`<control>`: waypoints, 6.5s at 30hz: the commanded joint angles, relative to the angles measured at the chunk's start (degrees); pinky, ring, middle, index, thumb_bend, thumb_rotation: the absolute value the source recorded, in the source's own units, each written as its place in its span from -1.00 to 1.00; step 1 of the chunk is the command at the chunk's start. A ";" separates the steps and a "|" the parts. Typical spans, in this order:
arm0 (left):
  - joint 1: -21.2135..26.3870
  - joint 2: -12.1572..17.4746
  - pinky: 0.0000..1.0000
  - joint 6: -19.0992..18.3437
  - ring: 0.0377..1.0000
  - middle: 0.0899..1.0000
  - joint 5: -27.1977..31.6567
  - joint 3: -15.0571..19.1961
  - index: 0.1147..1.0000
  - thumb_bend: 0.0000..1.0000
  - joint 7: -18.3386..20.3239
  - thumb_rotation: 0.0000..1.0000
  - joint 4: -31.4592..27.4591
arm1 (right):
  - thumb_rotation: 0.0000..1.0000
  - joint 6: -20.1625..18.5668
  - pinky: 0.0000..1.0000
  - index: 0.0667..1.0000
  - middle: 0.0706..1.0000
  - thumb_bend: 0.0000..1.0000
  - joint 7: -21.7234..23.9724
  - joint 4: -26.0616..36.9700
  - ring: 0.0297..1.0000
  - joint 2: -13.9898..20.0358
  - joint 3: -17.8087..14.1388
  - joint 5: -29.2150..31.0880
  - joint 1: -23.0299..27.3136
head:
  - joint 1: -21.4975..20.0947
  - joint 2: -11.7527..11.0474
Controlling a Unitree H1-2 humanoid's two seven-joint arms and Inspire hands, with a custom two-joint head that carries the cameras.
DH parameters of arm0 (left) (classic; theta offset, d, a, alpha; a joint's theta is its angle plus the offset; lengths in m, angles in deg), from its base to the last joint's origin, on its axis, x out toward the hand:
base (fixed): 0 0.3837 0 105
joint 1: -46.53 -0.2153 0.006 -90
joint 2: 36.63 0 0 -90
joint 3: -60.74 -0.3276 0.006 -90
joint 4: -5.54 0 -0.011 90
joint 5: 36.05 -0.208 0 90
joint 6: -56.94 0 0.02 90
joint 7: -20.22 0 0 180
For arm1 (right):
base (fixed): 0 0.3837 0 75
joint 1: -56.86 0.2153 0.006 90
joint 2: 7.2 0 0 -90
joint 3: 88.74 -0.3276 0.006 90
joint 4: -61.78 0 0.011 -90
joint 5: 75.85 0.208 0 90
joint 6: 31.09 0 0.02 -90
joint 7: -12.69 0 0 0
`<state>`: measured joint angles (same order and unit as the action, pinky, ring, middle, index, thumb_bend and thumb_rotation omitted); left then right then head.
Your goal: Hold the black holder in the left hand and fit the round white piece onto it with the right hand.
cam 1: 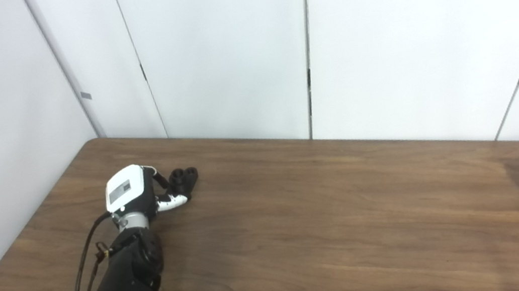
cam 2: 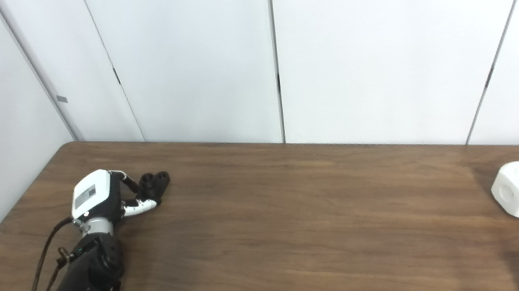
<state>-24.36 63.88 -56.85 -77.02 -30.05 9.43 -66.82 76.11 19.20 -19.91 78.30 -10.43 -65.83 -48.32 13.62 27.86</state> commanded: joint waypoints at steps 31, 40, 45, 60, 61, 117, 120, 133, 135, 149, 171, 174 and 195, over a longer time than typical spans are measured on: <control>-6.74 -1.87 0.67 -2.45 0.80 0.57 2.76 -6.09 -0.16 0.04 14.76 -0.90 -25.00 | -0.25 -2.65 0.98 0.82 0.88 -0.28 -1.53 -1.39 0.95 -2.73 1.42 -1.12 -1.04 | -2.19 2.01; -11.40 -3.35 0.60 1.07 0.78 0.57 6.63 -9.93 -0.16 0.03 21.44 -0.91 -31.80 | -0.11 -4.00 0.96 0.80 0.84 -0.14 -3.04 -0.69 0.91 -3.28 2.07 -4.48 -0.16 | -4.23 3.48; -14.45 -4.69 0.60 2.05 0.79 0.60 6.66 -13.77 -0.16 0.04 23.40 -0.91 -35.14 | -0.10 -4.08 1.00 0.81 0.84 -0.13 -3.07 -0.19 0.93 -3.26 2.34 -5.11 -0.07 | -4.03 4.41; -22.27 -7.03 0.65 9.78 0.83 0.68 7.47 -22.32 -0.16 0.03 26.86 -0.91 -37.47 | -0.13 -7.69 0.94 0.79 0.82 -0.09 -3.79 4.47 0.90 -3.87 3.68 -6.52 -0.97 | -6.79 8.76; -22.77 -6.89 0.65 10.20 0.83 0.69 7.45 -22.88 -0.16 0.03 27.15 -0.91 -37.53 | -0.12 -7.95 0.96 0.80 0.82 -0.07 -4.07 4.73 0.90 -3.86 3.74 -7.14 -1.05 | -7.00 8.95; -27.85 -4.97 0.66 24.74 0.70 0.53 -7.35 -17.17 -0.16 0.04 17.52 -0.91 -30.26 | -0.14 -34.43 0.71 0.64 0.72 0.56 -12.84 17.22 0.75 -1.41 4.69 -25.78 9.08 | -24.80 11.50; -28.00 -4.59 0.66 25.37 0.69 0.52 -7.00 -16.62 -0.16 0.04 17.42 -0.91 -30.18 | -0.21 -36.93 0.75 0.62 0.72 0.58 -12.49 16.67 0.75 -0.63 4.81 -28.50 12.38 | -26.00 11.16; -28.25 -3.49 0.67 25.30 0.70 0.52 -5.36 -15.74 -0.16 0.04 18.74 -0.91 -30.55 | -0.14 -39.85 0.88 0.62 0.82 0.68 -12.56 11.18 0.86 2.91 5.41 -37.27 22.66 | -30.08 9.89; -28.31 -3.29 0.67 25.30 0.70 0.52 -5.40 -15.76 -0.16 0.04 18.81 -0.91 -30.56 | -0.14 -40.43 0.87 0.63 0.82 0.69 -12.32 10.16 0.86 3.44 5.16 -37.42 24.35 | -30.26 9.80; -28.31 -2.61 0.70 25.31 0.71 0.53 -4.39 -15.26 -0.16 0.04 18.34 -0.91 -29.80 | -0.20 -39.87 0.83 0.67 0.97 0.66 -13.41 2.45 0.92 5.17 4.03 -37.18 32.10 | -32.11 9.50; -28.49 -2.43 0.71 27.10 0.71 0.52 -3.71 -14.51 -0.16 0.04 17.93 -0.91 -28.87 | -0.33 -44.07 0.70 0.59 0.95 0.83 -17.27 -12.93 0.96 5.36 3.78 -44.76 40.56 | -32.96 9.38; -28.45 -2.50 0.71 26.50 0.71 0.53 -3.84 -14.44 -0.16 0.04 18.49 -0.91 -29.19 | -0.35 -44.09 0.70 0.59 0.93 0.83 -16.92 -14.04 0.94 5.71 3.89 -44.38 40.82 | -32.88 9.39; -28.51 -2.90 0.69 25.90 0.71 0.52 -3.76 -13.75 -0.16 0.04 18.79 -0.91 -30.30 | -0.33 -43.82 0.67 0.57 0.90 0.85 -17.52 -18.42 0.93 6.26 5.05 -42.81 40.19 | -32.89 9.72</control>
<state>-50.64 59.40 -27.71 -79.83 -44.53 25.37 -98.99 31.90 2.93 -39.03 82.93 -5.37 -108.69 -9.97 -19.25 37.53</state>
